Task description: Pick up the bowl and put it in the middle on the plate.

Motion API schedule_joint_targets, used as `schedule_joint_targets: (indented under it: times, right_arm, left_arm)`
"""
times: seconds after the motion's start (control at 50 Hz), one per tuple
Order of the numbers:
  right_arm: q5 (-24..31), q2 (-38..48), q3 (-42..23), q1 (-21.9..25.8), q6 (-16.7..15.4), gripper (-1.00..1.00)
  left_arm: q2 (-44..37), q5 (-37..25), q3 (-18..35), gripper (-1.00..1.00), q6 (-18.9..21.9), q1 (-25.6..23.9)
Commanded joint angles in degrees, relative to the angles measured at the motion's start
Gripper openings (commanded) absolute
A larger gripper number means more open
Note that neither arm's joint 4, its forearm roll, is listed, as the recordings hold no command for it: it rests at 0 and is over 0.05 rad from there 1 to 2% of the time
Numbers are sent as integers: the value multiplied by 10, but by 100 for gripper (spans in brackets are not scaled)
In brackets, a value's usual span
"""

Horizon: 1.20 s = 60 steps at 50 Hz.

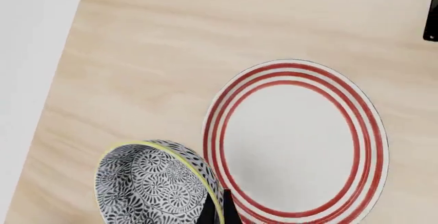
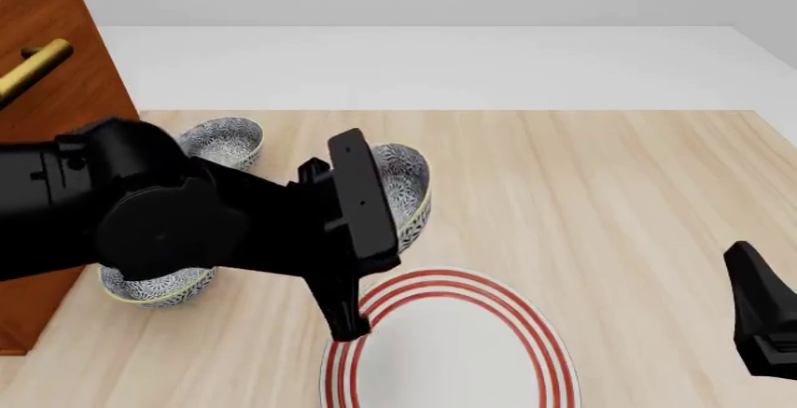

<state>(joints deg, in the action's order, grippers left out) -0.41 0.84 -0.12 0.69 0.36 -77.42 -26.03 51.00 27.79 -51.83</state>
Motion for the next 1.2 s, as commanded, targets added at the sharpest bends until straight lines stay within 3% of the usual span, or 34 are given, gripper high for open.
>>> schedule_joint_targets:
  times: [0.02,0.72,1.2]
  right_arm:
    - [0,0,0,0,0,100]
    - [0,0,0,0,0,100]
    - [0,0,0,0,0,100]
  left_arm:
    - [12,-9,-6,-100,3,-36]
    - [-56,-17,2,-100,-38,-161]
    - [-101,-11,3,-100,-70,-206]
